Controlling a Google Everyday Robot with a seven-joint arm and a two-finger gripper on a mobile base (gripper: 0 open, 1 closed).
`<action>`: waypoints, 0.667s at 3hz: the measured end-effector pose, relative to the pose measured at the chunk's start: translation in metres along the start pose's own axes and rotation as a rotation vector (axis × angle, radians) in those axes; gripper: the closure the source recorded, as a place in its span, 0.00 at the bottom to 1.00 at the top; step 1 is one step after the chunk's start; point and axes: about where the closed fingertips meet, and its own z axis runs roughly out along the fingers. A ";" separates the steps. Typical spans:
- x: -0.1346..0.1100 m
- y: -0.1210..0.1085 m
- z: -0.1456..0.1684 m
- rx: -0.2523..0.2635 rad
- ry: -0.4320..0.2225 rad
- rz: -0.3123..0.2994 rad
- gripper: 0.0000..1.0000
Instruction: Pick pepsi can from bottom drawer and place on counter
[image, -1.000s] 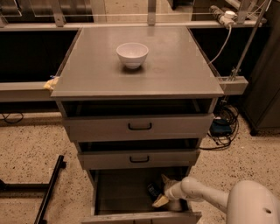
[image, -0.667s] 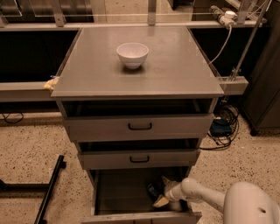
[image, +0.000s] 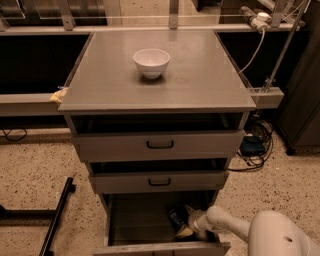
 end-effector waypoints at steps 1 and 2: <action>0.007 0.005 0.002 -0.008 0.022 -0.008 0.35; 0.010 0.011 -0.008 -0.019 0.043 -0.021 0.59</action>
Offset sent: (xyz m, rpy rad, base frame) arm -0.0259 -0.0161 0.0090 -0.0685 0.0301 0.0415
